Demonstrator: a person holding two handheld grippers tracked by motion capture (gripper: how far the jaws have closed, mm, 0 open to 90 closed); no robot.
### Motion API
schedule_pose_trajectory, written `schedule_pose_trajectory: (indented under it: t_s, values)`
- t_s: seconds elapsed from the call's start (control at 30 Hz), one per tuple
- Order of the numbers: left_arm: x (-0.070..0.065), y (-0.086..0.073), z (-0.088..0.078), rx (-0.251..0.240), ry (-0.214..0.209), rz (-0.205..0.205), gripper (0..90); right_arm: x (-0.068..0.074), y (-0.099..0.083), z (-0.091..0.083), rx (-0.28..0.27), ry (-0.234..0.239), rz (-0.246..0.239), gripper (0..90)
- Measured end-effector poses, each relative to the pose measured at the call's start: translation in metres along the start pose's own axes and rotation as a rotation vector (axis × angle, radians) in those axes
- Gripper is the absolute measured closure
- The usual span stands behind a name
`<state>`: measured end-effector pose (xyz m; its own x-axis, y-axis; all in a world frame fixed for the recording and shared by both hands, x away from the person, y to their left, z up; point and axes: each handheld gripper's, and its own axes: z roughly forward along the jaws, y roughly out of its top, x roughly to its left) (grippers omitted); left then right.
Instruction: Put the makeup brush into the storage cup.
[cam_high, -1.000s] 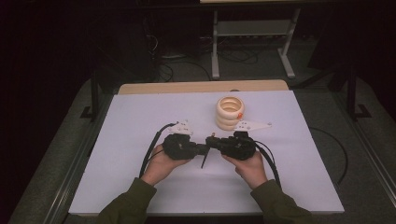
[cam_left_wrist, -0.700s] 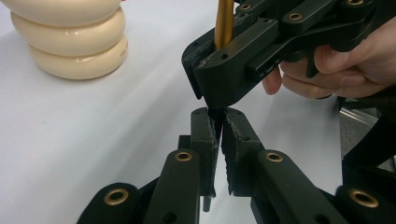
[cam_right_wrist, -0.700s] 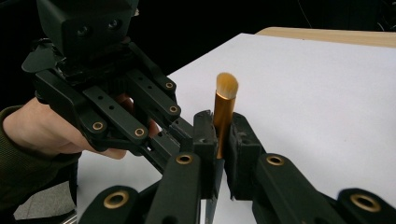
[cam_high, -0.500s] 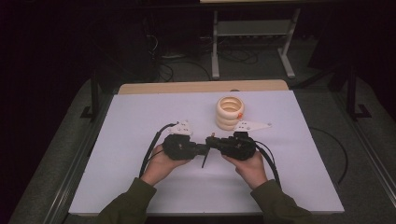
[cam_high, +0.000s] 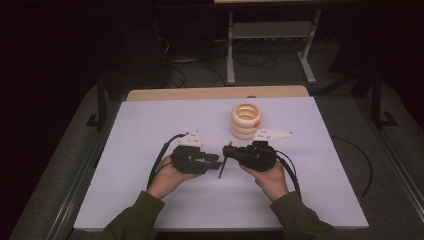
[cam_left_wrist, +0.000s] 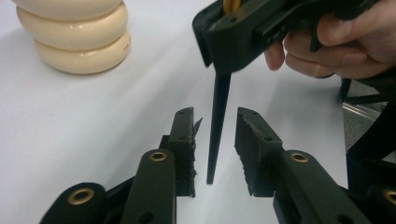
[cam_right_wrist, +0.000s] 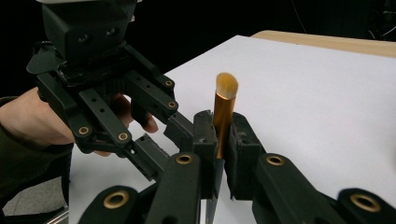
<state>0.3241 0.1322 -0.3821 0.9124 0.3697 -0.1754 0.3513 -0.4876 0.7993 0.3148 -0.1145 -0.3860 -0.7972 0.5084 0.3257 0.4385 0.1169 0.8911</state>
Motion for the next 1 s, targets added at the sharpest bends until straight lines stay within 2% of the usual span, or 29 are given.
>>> schedule_pose_trajectory:
  t_s: [0.03, 0.07, 0.1, 0.33, 0.53, 0.67, 0.73, 0.8, 1.0]
  values:
    - [0.0, -0.002, -0.001, 0.003, 0.001, 0.003, 63.8, 0.0, 0.0, -0.001, 0.001, -0.003, -0.003, 82.9]
    - [0.001, -0.003, -0.002, 0.004, 0.007, 0.007, 58.8, 0.0, 0.001, -0.002, 0.004, -0.011, -0.003, 82.9]
    - [0.002, -0.005, -0.003, 0.003, 0.004, -0.014, 57.6, 0.0, 0.001, -0.003, 0.003, -0.012, -0.007, 82.9]
    - [0.001, -0.011, -0.01, 0.006, 0.023, 0.0, 48.1, -0.001, 0.003, -0.008, 0.005, -0.023, -0.042, 82.9]
    - [-0.001, -0.018, -0.015, -0.008, 0.047, 0.013, 38.6, 0.0, 0.005, -0.012, 0.013, -0.029, -0.05, 82.9]
    - [-0.002, -0.023, -0.02, -0.016, 0.057, 0.009, 33.9, 0.001, 0.007, -0.013, 0.016, -0.035, -0.082, 82.9]
    - [-0.002, -0.027, -0.023, -0.017, 0.081, 0.019, 31.7, 0.001, 0.008, -0.014, 0.023, -0.039, -0.094, 82.9]
    - [-0.002, -0.031, -0.025, -0.026, 0.089, 0.008, 29.1, 0.001, 0.009, -0.014, 0.032, -0.046, -0.1, 82.9]
    - [-0.001, -0.04, -0.032, -0.031, 0.123, 0.007, 20.6, 0.0, 0.011, -0.012, 0.056, -0.048, -0.116, 82.7]
